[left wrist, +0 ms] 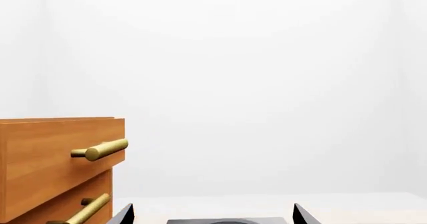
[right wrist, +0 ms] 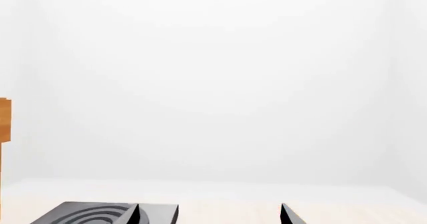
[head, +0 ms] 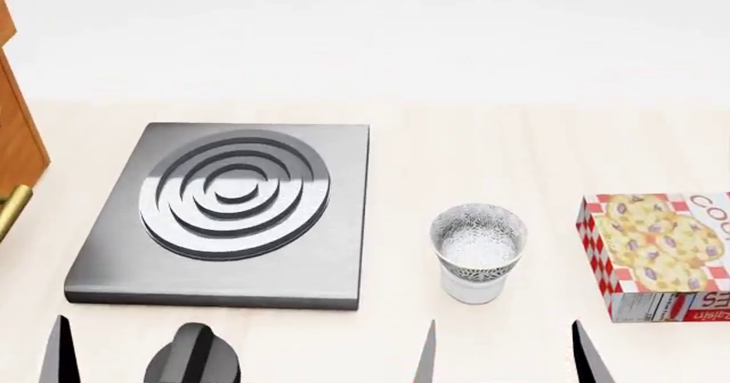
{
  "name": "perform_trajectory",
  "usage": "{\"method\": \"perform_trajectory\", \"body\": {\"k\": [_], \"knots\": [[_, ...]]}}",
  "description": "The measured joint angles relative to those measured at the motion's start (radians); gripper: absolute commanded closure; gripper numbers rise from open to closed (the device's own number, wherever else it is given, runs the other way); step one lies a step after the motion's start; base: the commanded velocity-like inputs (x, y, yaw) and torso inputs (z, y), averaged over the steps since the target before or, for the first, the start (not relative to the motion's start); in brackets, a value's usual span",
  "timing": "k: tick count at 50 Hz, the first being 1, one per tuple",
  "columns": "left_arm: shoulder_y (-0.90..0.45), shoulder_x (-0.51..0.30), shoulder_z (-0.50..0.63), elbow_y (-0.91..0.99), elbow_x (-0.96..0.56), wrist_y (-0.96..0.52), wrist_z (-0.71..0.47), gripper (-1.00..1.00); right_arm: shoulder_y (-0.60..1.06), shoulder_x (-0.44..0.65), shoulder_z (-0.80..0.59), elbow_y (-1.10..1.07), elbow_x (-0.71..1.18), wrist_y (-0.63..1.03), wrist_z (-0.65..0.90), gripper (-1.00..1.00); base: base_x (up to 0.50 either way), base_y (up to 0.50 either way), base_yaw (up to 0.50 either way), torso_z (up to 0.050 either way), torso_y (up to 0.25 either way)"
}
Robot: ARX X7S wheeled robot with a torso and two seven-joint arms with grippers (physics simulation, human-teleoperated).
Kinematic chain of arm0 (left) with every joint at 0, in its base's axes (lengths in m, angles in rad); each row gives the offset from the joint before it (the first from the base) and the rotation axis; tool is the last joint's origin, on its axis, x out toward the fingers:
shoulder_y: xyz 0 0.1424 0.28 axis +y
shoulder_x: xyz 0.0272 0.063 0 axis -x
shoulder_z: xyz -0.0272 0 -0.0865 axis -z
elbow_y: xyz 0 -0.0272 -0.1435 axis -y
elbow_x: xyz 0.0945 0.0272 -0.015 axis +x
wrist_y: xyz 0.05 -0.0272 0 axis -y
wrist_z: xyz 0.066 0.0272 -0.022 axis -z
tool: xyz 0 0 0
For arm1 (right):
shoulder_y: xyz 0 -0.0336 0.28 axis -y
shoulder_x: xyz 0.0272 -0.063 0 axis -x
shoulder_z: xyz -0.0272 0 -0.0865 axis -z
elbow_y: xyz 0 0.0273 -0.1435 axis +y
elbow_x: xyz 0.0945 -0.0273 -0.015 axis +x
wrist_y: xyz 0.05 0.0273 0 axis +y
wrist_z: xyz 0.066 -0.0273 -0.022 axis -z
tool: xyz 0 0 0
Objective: Pick the akita bowl on the ramekin and place it on the plate.
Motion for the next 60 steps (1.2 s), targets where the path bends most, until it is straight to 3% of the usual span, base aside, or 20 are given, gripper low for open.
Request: {"method": "perform_trajectory", "body": {"k": [15, 54, 60], "knots": [[-0.001, -0.010, 0.008, 0.001, -0.005, -0.001, -0.015, -1.00, -0.011, 0.013, -0.009, 0.013, 0.006, -0.050, 0.009, -1.00, 0.00, 0.00, 0.00, 0.000, 0.041], [-0.005, -0.037, 0.029, 0.006, -0.021, -0.016, -0.044, -1.00, -0.012, 0.043, -0.025, 0.013, 0.022, -0.062, 0.039, -1.00, 0.00, 0.00, 0.00, 0.050, 0.000], [0.002, -0.040, 0.029, 0.008, -0.017, 0.001, -0.050, -1.00, -0.012, 0.047, -0.027, 0.013, 0.024, -0.062, 0.044, -1.00, 0.00, 0.00, 0.00, 0.000, -0.042]]}}
